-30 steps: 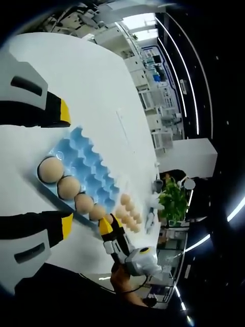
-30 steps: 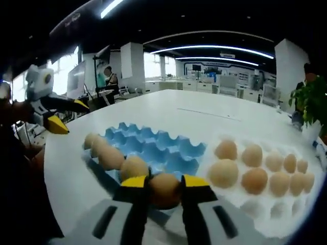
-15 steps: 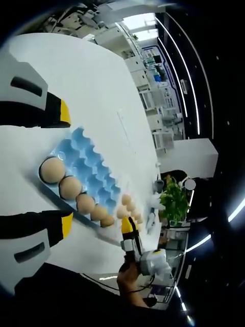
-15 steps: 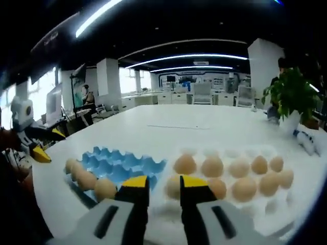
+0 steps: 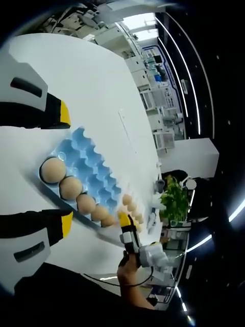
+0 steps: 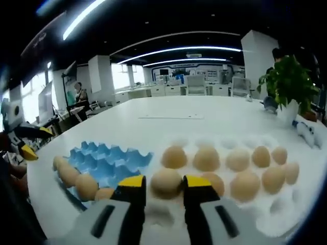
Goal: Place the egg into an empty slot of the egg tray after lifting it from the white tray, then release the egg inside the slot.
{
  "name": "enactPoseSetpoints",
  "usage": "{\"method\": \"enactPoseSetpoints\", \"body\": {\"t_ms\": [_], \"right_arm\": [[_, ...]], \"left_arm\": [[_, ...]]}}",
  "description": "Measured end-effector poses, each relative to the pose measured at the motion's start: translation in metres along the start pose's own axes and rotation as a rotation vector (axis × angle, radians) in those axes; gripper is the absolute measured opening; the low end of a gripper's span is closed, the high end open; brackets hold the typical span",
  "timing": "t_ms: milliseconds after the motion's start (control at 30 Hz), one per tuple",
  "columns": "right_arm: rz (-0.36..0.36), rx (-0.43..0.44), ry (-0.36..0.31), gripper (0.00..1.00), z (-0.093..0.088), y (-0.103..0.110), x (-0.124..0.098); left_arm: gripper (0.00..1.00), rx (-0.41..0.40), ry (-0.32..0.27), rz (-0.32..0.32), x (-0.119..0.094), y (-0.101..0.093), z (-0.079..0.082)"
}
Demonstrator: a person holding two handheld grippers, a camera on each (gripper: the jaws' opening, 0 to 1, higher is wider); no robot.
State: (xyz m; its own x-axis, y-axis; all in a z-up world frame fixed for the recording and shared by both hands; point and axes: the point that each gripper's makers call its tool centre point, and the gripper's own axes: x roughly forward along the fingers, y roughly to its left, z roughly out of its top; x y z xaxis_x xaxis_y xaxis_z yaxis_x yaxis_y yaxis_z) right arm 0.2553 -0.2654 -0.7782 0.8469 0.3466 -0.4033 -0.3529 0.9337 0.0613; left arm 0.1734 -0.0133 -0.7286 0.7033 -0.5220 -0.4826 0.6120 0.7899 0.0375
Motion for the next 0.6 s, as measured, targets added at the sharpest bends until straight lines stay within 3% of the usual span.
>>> {"method": "enactPoseSetpoints", "body": {"t_ms": [167,267,367,533,600], "right_arm": [[0.002,-0.114,0.031,0.26,-0.0027,-0.0017,-0.0014],[0.001,-0.126,0.071,0.26,-0.0031,-0.0016,0.0001],[0.027,-0.102,0.212,0.26,-0.006,-0.0024,0.0009],[0.09,-0.172,0.457,0.26,-0.0085,-0.0016,0.0059],[0.124,-0.214,0.508,0.27,-0.0101,0.0002,0.0067]], "left_arm": [[0.61,-0.005,0.009,-0.002,0.0006,-0.0003,-0.0017],[0.61,-0.008,0.007,-0.007,0.0027,-0.0017,-0.0008],[0.61,-0.006,0.005,-0.012,0.0051,-0.0027,0.0007],[0.6,0.0,-0.001,-0.022,0.0083,-0.0046,0.0032],[0.6,0.0,-0.005,-0.022,0.0086,-0.0049,0.0042]]}}
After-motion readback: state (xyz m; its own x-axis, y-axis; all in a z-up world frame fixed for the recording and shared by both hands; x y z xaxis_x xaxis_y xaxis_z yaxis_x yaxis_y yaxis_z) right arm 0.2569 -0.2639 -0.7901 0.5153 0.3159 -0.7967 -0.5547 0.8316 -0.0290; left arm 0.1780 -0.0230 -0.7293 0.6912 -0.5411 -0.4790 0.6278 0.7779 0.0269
